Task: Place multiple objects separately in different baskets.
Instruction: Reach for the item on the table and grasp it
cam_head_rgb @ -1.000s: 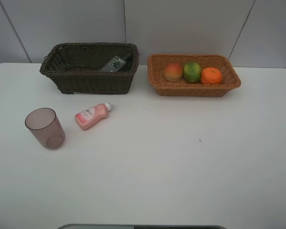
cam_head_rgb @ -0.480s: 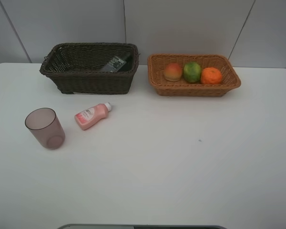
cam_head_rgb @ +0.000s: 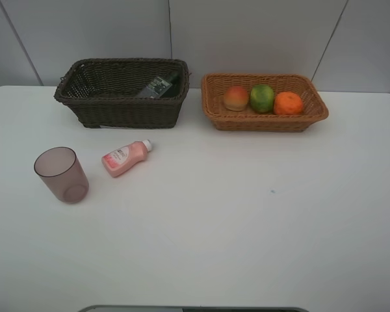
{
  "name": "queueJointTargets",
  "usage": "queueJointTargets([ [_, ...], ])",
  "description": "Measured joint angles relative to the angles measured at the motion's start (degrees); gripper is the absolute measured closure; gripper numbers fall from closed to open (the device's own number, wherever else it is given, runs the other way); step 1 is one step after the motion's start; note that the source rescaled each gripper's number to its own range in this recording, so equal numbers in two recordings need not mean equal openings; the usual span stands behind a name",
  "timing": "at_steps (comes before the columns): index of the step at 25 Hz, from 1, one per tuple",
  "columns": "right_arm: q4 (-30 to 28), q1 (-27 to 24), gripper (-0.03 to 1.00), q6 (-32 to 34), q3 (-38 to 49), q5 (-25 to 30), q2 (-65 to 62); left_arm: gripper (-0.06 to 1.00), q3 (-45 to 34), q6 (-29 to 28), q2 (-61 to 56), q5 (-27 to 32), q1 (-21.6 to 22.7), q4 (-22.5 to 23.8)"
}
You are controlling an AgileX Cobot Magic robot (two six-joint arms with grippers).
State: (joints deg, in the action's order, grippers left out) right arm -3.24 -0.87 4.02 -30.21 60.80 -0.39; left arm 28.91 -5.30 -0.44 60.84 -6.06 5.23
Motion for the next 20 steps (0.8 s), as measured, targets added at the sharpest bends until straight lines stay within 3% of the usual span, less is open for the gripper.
queueJointTargets([
  [14,0.0,0.0,-0.03,0.0,0.0,0.0,0.0,0.02,0.3,0.0,0.0,-0.3,0.0,-1.9],
  [20,0.0,0.0,-0.03,0.0,0.0,0.0,0.0,0.02,4.7,1.8,12.2,-3.4,0.0,-2.1],
])
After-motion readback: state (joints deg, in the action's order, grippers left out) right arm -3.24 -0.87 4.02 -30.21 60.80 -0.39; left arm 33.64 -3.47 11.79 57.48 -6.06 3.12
